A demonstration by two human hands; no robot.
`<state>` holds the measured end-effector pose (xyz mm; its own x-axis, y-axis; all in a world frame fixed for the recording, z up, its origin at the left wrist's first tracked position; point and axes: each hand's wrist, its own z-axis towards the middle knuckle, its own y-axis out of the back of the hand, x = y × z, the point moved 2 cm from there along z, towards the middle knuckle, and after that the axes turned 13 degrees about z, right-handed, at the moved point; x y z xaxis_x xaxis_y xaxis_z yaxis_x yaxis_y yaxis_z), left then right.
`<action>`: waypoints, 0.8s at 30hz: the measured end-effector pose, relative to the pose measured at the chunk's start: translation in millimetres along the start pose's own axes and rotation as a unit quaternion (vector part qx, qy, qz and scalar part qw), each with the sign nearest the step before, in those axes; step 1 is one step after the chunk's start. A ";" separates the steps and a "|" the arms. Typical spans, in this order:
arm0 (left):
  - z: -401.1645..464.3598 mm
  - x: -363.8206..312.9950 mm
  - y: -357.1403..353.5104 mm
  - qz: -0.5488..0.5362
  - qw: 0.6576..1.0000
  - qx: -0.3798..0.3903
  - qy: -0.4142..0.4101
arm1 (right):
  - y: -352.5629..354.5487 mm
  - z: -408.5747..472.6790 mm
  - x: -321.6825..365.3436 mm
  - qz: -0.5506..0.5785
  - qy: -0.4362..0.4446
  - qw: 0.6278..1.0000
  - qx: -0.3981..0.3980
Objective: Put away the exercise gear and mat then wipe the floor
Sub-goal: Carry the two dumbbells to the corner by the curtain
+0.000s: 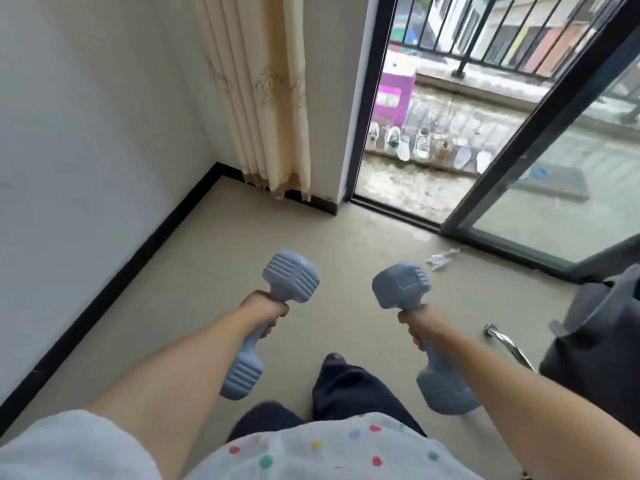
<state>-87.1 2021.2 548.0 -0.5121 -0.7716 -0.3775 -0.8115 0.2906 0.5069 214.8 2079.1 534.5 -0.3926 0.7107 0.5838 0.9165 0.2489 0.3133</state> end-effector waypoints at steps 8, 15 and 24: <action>111.7 -91.7 97.2 0.034 0.999 -0.010 0.009 | -46.7 99.1 160.4 -0.030 0.008 0.998 0.050; 259.7 -156.9 202.4 0.068 0.998 0.019 0.000 | -104.9 202.0 257.0 0.002 -0.033 0.999 0.025; 423.0 -213.4 267.6 0.130 0.989 0.068 0.031 | -186.5 317.2 316.8 0.121 -0.127 0.984 -0.021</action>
<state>-314.0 2503.0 436.4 -0.6940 -0.6923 -0.1977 -0.6867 0.5537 0.4711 -55.9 2466.5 423.3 -0.1260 0.8889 0.4405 0.9747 0.0282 0.2219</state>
